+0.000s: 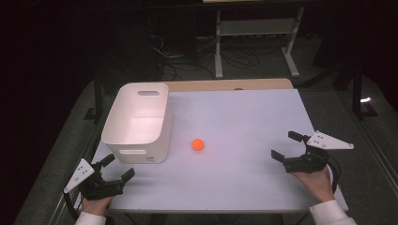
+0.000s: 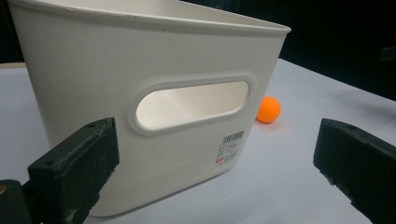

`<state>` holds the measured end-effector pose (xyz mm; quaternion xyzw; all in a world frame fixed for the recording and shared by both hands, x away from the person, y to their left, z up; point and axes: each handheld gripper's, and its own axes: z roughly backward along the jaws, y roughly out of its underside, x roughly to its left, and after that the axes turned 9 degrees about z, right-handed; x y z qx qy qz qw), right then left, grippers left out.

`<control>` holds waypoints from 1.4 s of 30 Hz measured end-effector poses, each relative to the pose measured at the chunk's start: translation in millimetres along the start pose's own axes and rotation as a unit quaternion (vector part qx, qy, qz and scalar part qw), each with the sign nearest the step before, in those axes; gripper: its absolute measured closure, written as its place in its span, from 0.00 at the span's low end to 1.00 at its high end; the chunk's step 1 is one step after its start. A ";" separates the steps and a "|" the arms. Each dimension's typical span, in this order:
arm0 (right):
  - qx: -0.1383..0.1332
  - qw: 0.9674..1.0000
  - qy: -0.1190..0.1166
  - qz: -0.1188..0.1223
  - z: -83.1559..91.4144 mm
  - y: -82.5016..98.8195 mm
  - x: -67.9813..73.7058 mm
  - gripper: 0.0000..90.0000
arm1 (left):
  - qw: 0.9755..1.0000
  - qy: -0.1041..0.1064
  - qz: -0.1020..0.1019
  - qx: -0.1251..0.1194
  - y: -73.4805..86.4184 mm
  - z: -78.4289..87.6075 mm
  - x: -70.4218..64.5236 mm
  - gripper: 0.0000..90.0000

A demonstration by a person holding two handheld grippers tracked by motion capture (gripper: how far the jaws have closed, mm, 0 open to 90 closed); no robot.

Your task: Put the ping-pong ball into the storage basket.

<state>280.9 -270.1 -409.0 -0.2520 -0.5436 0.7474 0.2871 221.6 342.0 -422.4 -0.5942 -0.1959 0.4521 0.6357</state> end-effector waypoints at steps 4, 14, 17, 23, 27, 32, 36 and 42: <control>-0.001 1.000 -0.002 0.000 1.1 -0.4 0.6 0.00 | 1.000 0.003 -0.001 0.002 0.0 -1.0 -0.2 0.00; 0.013 1.000 -0.011 0.001 1.5 -6.0 1.4 0.00 | 1.000 -0.001 -0.001 0.003 0.5 0.0 -0.3 0.00; 0.014 1.000 -0.013 0.005 1.3 -9.8 2.3 0.00 | 1.000 -0.001 -0.001 0.003 0.4 -0.6 -0.3 0.00; 0.022 1.000 -0.017 0.010 0.7 -19.6 3.5 0.00 | 1.000 -0.001 0.004 0.000 0.5 -0.9 -1.5 0.00; 0.025 0.999 -0.020 0.011 -0.5 -22.4 3.3 0.00 | 1.000 0.000 0.004 0.000 0.5 -1.2 -1.3 0.00; 0.031 0.999 -0.029 0.019 -6.7 -28.8 2.9 0.00 | 1.000 0.000 0.005 0.000 0.6 -1.3 -1.8 0.00; 0.035 0.998 -0.042 0.019 -12.5 -35.9 4.1 0.00 | 1.000 -0.001 0.006 0.002 0.7 -1.5 -1.8 0.00; 0.037 0.997 -0.060 0.027 -23.5 -47.4 5.5 0.00 | 1.000 -0.001 0.005 0.001 0.7 -1.1 -1.7 0.00</control>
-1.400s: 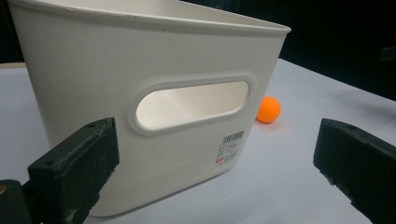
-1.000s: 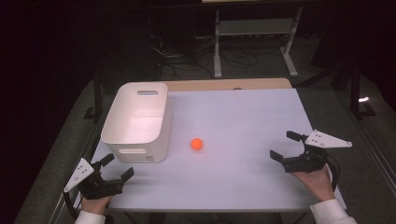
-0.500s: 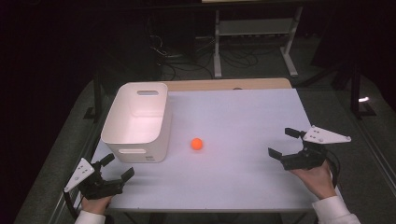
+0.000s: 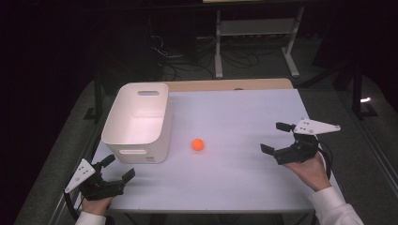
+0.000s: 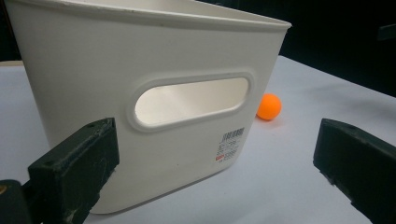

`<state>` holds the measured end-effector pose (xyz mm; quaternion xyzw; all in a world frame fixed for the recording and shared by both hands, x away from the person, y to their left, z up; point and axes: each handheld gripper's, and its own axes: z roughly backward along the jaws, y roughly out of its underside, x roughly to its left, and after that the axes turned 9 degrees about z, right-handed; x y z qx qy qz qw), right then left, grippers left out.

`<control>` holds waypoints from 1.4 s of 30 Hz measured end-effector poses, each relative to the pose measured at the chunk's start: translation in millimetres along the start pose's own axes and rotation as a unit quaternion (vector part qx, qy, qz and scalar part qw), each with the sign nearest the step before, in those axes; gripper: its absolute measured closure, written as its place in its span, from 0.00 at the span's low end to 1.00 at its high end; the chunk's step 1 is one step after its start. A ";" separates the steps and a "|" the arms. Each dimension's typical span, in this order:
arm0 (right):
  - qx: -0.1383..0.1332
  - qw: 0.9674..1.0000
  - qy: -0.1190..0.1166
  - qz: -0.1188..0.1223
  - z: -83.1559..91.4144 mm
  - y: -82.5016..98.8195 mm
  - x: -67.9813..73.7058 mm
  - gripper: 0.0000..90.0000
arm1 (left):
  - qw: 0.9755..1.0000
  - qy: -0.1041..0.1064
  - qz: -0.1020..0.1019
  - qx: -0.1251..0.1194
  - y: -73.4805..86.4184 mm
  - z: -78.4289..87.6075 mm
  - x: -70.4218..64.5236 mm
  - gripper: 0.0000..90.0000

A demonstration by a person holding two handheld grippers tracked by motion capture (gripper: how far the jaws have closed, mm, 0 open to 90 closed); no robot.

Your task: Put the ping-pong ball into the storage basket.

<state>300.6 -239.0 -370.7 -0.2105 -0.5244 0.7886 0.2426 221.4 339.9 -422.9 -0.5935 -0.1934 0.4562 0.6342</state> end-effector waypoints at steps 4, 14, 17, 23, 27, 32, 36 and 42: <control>0.006 1.000 -0.008 0.004 -6.2 -7.7 1.0 0.00 | 1.000 0.000 0.002 0.000 0.2 -0.2 -0.2 0.00; 0.015 0.999 -0.026 0.024 -20.0 -24.4 -0.7 0.00 | 1.000 0.001 0.004 0.001 0.4 -0.5 -0.2 0.00; 0.019 0.999 -0.033 0.027 -25.3 -30.0 -0.5 0.00 | 1.000 0.000 0.001 0.001 0.2 0.1 0.0 0.00; 0.028 0.998 -0.047 0.030 -36.6 -38.5 1.1 0.00 | 1.000 0.002 0.002 0.001 0.3 -0.1 0.1 0.00; 0.031 0.997 -0.055 0.035 -44.1 -42.7 1.7 0.00 | 1.000 0.001 0.002 0.000 0.2 0.1 0.2 0.00; 0.036 0.996 -0.064 0.041 -51.6 -46.2 2.8 0.00 | 1.000 0.001 0.002 0.001 0.2 0.1 0.0 0.00; 0.044 0.996 -0.069 0.044 -55.8 -48.6 4.1 0.00 | 1.000 0.001 0.003 0.001 0.3 0.1 -0.1 0.00; 0.045 0.995 -0.074 0.050 -63.0 -55.0 5.3 0.00 | 1.000 0.001 0.002 0.000 0.3 0.1 0.0 0.00</control>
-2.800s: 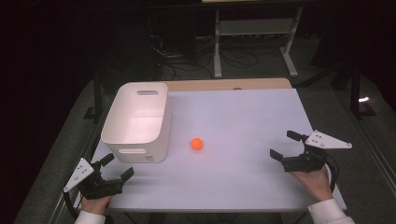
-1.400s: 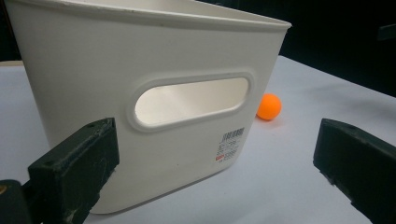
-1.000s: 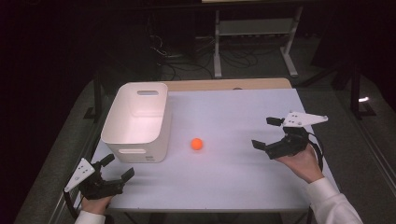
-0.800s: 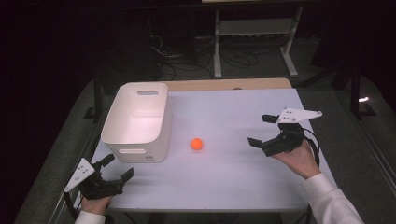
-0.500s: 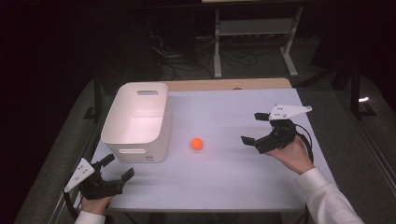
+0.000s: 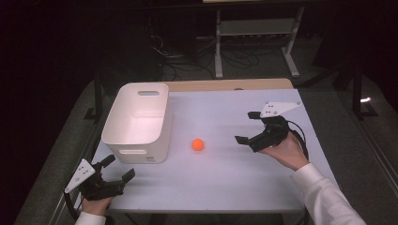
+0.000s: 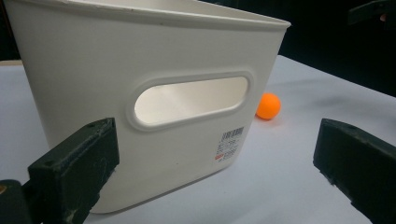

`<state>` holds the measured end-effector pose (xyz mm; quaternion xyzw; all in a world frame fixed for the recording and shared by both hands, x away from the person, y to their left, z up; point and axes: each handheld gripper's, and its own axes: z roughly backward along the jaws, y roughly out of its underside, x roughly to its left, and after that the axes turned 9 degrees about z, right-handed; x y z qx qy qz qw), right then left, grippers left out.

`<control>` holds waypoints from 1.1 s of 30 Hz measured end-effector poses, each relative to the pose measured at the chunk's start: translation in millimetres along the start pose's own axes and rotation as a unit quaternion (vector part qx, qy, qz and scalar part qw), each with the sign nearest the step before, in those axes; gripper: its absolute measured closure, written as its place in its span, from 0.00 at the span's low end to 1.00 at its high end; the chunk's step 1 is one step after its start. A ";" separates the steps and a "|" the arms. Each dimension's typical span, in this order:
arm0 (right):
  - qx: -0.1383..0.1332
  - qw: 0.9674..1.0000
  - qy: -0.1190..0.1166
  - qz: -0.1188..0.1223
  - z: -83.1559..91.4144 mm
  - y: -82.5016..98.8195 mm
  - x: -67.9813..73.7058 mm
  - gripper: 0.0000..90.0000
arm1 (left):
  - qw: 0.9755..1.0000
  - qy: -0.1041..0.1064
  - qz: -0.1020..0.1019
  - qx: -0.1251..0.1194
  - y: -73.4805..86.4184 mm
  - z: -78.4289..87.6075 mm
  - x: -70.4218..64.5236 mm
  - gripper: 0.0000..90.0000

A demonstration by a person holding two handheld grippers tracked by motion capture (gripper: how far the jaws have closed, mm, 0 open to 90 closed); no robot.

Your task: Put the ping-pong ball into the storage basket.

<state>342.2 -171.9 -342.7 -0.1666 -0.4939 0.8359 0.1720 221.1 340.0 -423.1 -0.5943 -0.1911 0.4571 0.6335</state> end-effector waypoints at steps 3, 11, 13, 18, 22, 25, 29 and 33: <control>0.002 1.000 -0.004 0.003 -4.2 -3.5 -0.1 0.00 | 1.000 0.000 0.000 0.000 0.0 -0.1 0.0 0.00; 0.014 1.000 -0.017 0.007 -17.4 -10.2 0.5 0.00 | 1.000 0.001 0.000 0.000 0.0 -0.1 0.2 0.00; 0.016 1.000 -0.022 0.007 -20.1 -12.5 1.1 0.00 | 1.000 0.001 0.000 0.001 0.0 -0.1 0.2 0.00; 0.020 0.999 -0.030 0.010 -26.6 -16.9 2.1 0.00 | 1.000 0.001 0.000 0.000 0.0 0.0 0.2 0.00; 0.027 0.999 -0.035 0.011 -32.0 -18.9 2.6 0.00 | 1.000 0.001 0.000 0.001 0.0 -0.1 0.2 0.00; 0.030 0.999 -0.039 0.015 -36.1 -20.9 2.1 0.00 | 1.000 0.001 0.001 0.000 0.1 -0.2 0.1 0.00; 0.034 0.998 -0.043 0.016 -40.9 -24.3 2.4 0.00 | 1.000 0.001 0.000 0.001 0.1 -0.1 0.2 0.00; 0.037 0.998 -0.046 0.017 -45.6 -26.0 2.7 0.00 | 1.000 0.003 0.000 0.000 0.1 -0.3 0.2 0.00</control>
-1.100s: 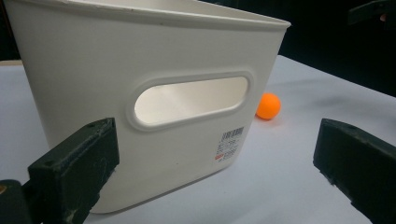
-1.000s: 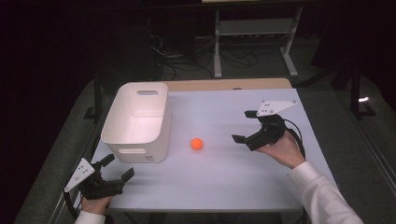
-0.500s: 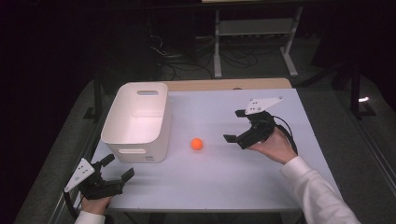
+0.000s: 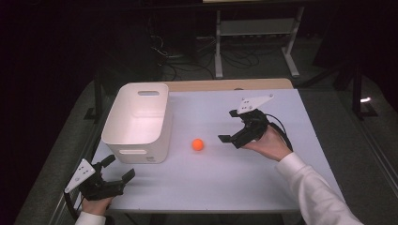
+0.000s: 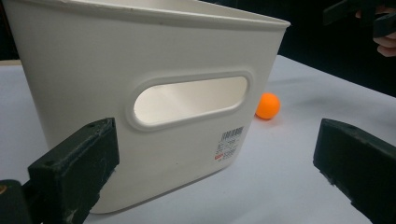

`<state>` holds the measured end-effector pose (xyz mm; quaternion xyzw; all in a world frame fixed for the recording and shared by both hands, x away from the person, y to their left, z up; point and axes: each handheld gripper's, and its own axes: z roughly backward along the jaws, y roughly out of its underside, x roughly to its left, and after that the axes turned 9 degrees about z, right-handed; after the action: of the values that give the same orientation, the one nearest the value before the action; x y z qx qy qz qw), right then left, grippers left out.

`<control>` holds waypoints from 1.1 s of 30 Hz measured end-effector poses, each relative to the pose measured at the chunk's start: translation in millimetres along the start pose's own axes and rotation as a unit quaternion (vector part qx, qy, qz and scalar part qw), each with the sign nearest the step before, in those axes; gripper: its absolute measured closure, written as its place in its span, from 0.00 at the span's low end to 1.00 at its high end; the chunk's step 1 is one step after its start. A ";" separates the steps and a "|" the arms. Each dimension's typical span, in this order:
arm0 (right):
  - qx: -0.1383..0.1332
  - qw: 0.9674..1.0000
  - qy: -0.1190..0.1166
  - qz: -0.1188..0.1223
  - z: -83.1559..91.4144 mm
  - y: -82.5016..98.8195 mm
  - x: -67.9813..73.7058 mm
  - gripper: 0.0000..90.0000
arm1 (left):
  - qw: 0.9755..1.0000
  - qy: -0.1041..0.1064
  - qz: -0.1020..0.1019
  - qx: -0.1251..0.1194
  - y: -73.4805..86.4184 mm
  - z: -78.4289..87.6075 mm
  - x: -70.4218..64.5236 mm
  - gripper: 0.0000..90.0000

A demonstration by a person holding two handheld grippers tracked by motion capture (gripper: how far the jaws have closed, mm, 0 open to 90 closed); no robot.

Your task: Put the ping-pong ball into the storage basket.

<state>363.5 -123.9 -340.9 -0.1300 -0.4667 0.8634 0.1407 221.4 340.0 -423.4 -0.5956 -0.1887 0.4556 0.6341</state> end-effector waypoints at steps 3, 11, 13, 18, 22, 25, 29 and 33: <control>0.004 1.000 -0.004 0.000 -2.5 -0.9 -1.0 0.00 | 1.000 0.000 -0.001 -0.001 -0.1 0.2 0.0 0.00; 0.006 1.000 -0.007 -0.001 -6.7 -3.6 -4.5 0.00 | 1.000 0.000 0.000 0.000 0.0 0.1 0.0 0.00; 0.008 1.000 -0.010 -0.002 -8.0 -4.1 -5.2 0.00 | 1.000 -0.002 0.001 0.000 0.1 -0.5 -0.3 0.00; 0.014 1.000 -0.014 -0.002 -12.4 -4.5 -6.1 0.00 | 1.000 -0.006 0.000 0.008 0.6 -1.6 0.0 0.00; 0.016 1.000 -0.017 -0.002 -15.2 -4.5 -7.1 0.00 | 1.000 -0.004 0.000 0.006 0.5 -1.1 0.3 0.00; 0.020 1.000 -0.018 -0.002 -19.0 -4.2 -8.7 0.00 | 1.000 -0.003 0.000 0.007 0.5 -1.2 0.3 0.00; 0.027 0.999 -0.016 0.005 -21.4 -3.6 -10.4 0.00 | 1.000 -0.003 -0.002 0.006 0.4 -1.0 0.5 0.00; 0.033 0.999 -0.019 0.006 -24.8 -4.1 -11.6 0.00 | 1.000 -0.003 -0.001 0.006 0.4 -0.9 0.4 0.00</control>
<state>383.6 -106.9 -349.6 -0.1115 -0.4395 0.8816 0.1309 222.2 339.7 -424.1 -0.5907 -0.1882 0.4579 0.6372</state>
